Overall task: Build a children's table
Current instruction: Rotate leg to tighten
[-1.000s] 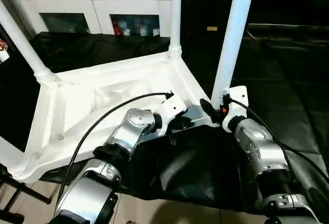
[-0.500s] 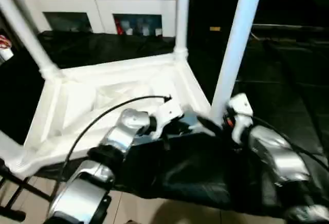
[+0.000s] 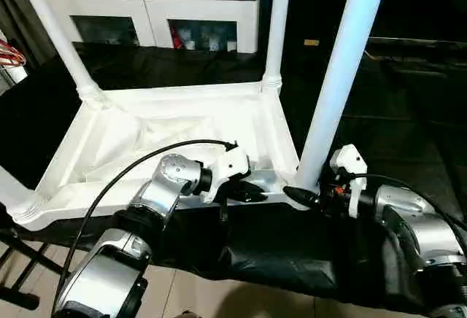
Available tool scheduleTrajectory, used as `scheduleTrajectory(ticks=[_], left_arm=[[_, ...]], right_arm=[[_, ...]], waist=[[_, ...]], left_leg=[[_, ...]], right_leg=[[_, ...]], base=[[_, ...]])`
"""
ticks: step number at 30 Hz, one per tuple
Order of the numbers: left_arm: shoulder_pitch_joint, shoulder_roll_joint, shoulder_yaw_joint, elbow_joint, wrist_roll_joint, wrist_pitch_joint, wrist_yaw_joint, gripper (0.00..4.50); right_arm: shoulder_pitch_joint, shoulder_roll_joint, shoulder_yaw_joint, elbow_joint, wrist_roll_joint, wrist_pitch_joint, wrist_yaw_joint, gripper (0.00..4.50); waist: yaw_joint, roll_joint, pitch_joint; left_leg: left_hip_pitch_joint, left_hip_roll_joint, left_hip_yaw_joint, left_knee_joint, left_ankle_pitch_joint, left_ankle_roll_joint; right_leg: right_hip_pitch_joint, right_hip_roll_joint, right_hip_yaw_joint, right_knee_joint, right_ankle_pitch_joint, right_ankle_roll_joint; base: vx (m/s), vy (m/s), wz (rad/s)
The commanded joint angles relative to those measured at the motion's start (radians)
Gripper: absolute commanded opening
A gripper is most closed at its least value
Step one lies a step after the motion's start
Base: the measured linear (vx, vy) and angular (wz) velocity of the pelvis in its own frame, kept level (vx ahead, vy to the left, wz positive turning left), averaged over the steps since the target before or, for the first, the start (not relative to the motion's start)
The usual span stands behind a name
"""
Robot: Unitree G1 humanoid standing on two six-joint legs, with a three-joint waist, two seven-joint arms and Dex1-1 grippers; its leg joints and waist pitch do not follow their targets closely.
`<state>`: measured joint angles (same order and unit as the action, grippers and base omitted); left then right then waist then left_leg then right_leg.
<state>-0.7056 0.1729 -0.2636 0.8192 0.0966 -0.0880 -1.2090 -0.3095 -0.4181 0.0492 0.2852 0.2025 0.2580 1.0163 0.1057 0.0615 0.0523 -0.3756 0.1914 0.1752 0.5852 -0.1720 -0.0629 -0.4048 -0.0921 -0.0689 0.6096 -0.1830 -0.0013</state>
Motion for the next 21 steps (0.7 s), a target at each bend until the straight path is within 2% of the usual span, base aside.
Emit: scheduleTrajectory(ticks=[1,5,10,14,16,17,18,21], left_arm=[[-0.019,-0.019,0.005,-0.062,-0.038,-0.029,0.017,0.0],[-0.015,-0.019,0.005,-0.063,-0.038,-0.03,0.008,0.0],[-0.012,-0.019,0.003,-0.061,-0.035,-0.03,0.011,0.0],[-0.026,-0.042,0.012,-0.037,-0.015,-0.015,0.092,0.0],[-0.046,-0.08,0.017,-0.012,0.001,0.01,0.174,0.0],[-0.048,-0.084,0.017,-0.009,0.003,0.011,0.181,0.0],[-0.058,-0.104,0.016,0.004,0.013,0.021,0.22,0.0],[-0.076,-0.141,0.018,0.029,0.026,0.04,0.291,0.0]], right_arm=[[0.005,0.028,0.078,-0.061,0.04,0.008,0.084,3.02],[0.01,0.025,0.082,-0.068,0.047,0.016,0.097,2.68],[0.021,0.028,0.086,-0.071,0.044,0.015,0.094,2.6],[0.0,0.105,0.065,-0.005,-0.015,-0.005,-0.075,2.58],[-0.046,0.184,0.032,0.093,-0.07,-0.008,-0.269,2.58],[-0.049,0.19,0.031,0.101,-0.075,-0.008,-0.284,2.57],[-0.069,0.219,0.024,0.14,-0.1,-0.009,-0.361,2.57],[-0.104,0.281,-0.007,0.186,-0.097,0.005,-0.471,2.57]], waist=[[0.004,-0.017,-0.069],[0.007,-0.017,-0.069],[0.008,-0.016,-0.069],[0.002,-0.017,-0.069],[-0.01,-0.017,-0.066],[-0.015,-0.014,-0.064],[-0.022,-0.017,-0.064],[-0.028,-0.017,-0.066]], left_leg=[[0.005,0.033,-0.007,-0.06,-0.205,0.084],[0.005,0.033,-0.007,-0.06,-0.206,0.083],[0.006,0.033,-0.007,-0.06,-0.207,0.08],[0.005,0.033,-0.009,-0.063,-0.215,0.067],[0.005,0.03,-0.01,-0.067,-0.235,0.044],[0.008,0.029,-0.01,-0.069,-0.252,0.035],[0.009,0.027,-0.012,-0.071,-0.261,0.023],[0.01,0.026,-0.011,-0.07,-0.253,0.026]], right_leg=[[0.058,-0.054,0.037,-0.079,-0.189,-0.243],[0.058,-0.054,0.037,-0.079,-0.192,-0.24],[0.058,-0.054,0.037,-0.079,-0.188,-0.24],[0.055,-0.055,0.037,-0.08,-0.203,-0.233],[0.053,-0.055,0.036,-0.084,-0.249,-0.221],[0.05,-0.055,0.035,-0.085,-0.273,-0.22],[0.054,-0.055,0.034,-0.089,-0.303,-0.207],[0.053,-0.053,0.038,-0.091,-0.283,-0.202]], base=[[0.0,0.0,0.0],[0.0,0.0,0.0],[0.0,0.0,0.0],[0.0,0.0,0.0],[0.0,0.0,0.0],[0.0,0.0,0.0],[0.0,0.0,0.0],[0.0,0.0,0.0]])
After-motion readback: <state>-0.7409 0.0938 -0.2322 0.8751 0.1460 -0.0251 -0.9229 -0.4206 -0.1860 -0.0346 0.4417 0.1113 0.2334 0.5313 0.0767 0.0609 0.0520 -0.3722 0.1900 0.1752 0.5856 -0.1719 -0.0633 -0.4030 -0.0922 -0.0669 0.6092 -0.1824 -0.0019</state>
